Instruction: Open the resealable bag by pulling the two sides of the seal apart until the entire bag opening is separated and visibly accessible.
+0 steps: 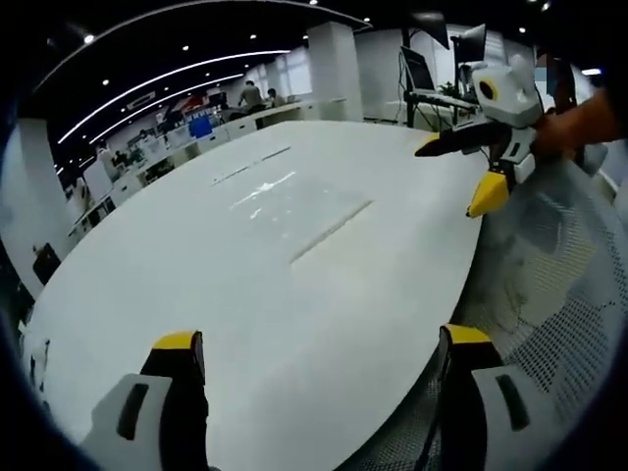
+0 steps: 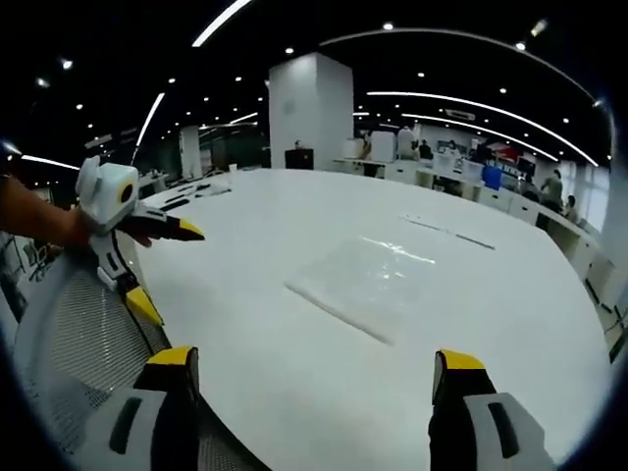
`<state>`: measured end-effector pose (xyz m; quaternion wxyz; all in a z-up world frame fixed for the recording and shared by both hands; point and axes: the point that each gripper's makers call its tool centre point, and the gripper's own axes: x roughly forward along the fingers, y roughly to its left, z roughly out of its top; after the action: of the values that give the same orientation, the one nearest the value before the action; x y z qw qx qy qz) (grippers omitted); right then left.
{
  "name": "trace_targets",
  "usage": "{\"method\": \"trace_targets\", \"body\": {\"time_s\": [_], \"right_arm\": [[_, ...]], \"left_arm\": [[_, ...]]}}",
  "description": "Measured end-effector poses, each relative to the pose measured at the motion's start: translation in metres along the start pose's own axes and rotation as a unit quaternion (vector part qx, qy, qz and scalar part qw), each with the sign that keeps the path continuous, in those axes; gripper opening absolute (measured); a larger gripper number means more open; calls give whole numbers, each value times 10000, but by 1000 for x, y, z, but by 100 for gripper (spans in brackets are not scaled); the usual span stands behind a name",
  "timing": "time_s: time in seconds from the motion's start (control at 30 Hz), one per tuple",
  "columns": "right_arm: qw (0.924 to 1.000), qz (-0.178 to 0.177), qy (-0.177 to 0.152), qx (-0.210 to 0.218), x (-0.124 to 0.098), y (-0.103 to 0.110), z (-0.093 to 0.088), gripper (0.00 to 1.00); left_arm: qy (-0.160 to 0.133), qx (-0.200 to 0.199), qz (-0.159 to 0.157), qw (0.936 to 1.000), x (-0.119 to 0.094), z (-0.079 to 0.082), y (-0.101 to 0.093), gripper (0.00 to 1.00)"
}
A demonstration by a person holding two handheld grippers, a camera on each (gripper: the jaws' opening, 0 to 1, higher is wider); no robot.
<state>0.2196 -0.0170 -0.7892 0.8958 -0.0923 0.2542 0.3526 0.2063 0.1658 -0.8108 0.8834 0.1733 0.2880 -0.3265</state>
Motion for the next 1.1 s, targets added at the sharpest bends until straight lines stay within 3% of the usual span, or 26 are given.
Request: {"method": "trace_targets", "body": {"time_s": [0.4,0.77,0.93,1.1], "right_arm": [[9995,-266,-22,166,-2,-11,-3,97],[9988,-484,-35,64,-3,-19,-1,94],[9988,-492,-42,-65,-4,-18,1,92],[9982,-597,-27,-27,-6,-22,-1,90]], "left_arm": [[44,180,71,9998,1,-2,0,95],[45,219,51,9997,2,-2,0,93],[-132,284,151,9994,0,5,4,91],[-111,341,159,9992,0,5,2,91]]}}
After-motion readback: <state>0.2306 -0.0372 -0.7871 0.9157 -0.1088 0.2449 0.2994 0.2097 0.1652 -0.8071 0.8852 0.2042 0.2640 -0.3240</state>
